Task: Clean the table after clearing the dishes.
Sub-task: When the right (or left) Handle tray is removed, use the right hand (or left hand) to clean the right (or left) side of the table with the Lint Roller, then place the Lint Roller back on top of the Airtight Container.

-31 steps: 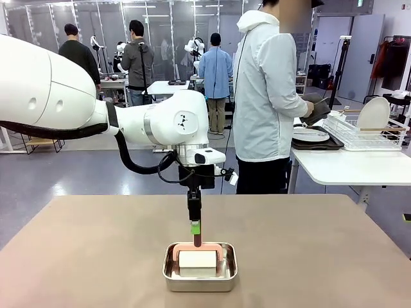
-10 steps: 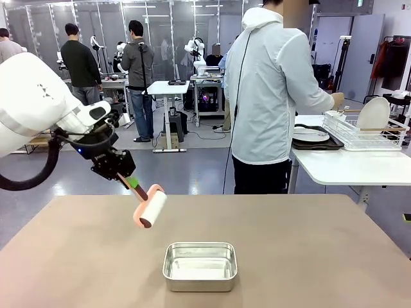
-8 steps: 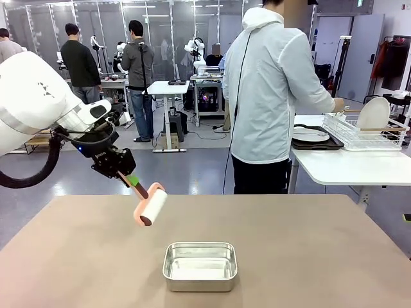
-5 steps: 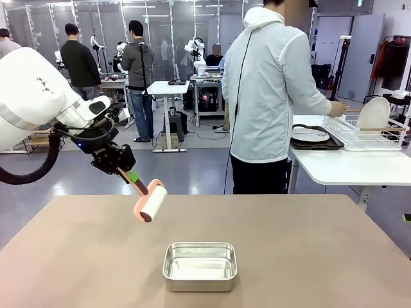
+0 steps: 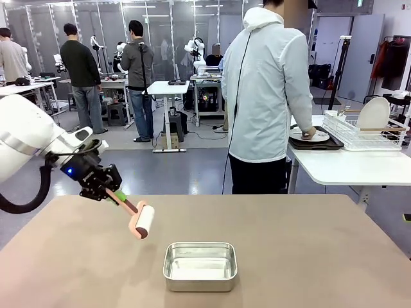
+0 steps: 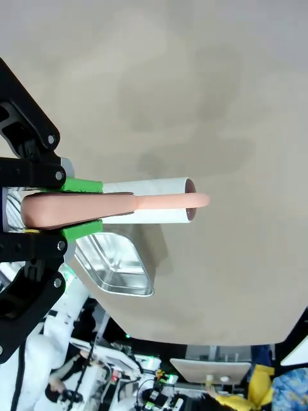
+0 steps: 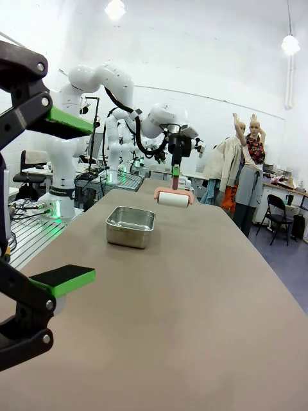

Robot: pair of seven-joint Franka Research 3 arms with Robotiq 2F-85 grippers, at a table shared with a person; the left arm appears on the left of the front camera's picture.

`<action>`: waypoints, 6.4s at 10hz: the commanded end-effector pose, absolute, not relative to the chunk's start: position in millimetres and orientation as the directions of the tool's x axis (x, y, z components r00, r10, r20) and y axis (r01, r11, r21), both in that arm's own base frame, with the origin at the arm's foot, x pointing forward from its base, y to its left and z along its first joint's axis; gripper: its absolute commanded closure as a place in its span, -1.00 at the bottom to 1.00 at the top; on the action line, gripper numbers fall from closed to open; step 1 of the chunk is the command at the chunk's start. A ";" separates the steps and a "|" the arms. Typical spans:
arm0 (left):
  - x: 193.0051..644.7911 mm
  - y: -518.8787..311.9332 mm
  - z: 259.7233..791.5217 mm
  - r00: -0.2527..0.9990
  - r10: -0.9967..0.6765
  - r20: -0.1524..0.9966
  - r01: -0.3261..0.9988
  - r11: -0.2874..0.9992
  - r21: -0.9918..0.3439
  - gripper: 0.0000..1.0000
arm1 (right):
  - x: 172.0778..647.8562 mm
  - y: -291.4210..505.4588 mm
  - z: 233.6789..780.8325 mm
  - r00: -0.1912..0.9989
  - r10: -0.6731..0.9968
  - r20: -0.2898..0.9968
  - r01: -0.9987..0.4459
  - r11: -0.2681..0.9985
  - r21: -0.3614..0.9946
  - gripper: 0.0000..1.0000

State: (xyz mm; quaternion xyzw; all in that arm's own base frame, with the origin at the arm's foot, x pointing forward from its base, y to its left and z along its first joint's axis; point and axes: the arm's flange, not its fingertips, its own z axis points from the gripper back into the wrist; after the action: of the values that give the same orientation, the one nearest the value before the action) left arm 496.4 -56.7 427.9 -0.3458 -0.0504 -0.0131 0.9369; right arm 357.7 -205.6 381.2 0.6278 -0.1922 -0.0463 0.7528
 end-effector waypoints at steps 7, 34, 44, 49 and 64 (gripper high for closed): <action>498.3 27.3 322.1 0.997 0.008 0.079 0.061 0.558 -0.828 0.58 | 354.5 -205.3 382.0 0.922 -0.299 0.248 -0.189 0.212 0.959 -1.00; 439.3 131.2 489.6 0.883 0.265 0.387 -0.214 0.962 -0.170 0.58 | 354.5 -205.3 382.0 0.922 -0.299 0.248 -0.189 0.212 0.959 -1.00; 439.3 131.2 489.6 0.883 0.265 0.387 -0.214 0.962 -0.170 0.58 | 354.5 -205.3 382.0 0.922 -0.299 0.248 -0.189 0.212 0.959 -1.00; 447.3 -4.3 558.1 0.818 -0.286 0.499 0.324 0.946 0.011 0.58 | 354.5 -205.3 382.0 0.922 -0.299 0.248 -0.189 0.212 0.959 -1.00; 322.0 -309.8 567.1 -0.101 -0.963 0.250 0.967 -0.036 0.253 0.58 | 354.5 -205.3 382.0 0.922 -0.299 0.248 -0.189 0.212 0.959 -1.00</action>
State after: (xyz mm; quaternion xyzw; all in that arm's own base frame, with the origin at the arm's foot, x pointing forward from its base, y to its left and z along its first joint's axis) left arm 327.7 -316.8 561.8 -0.0042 -0.1763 -0.7221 0.6689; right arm 357.8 -205.5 381.1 0.6280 -0.1919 -0.0461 0.7528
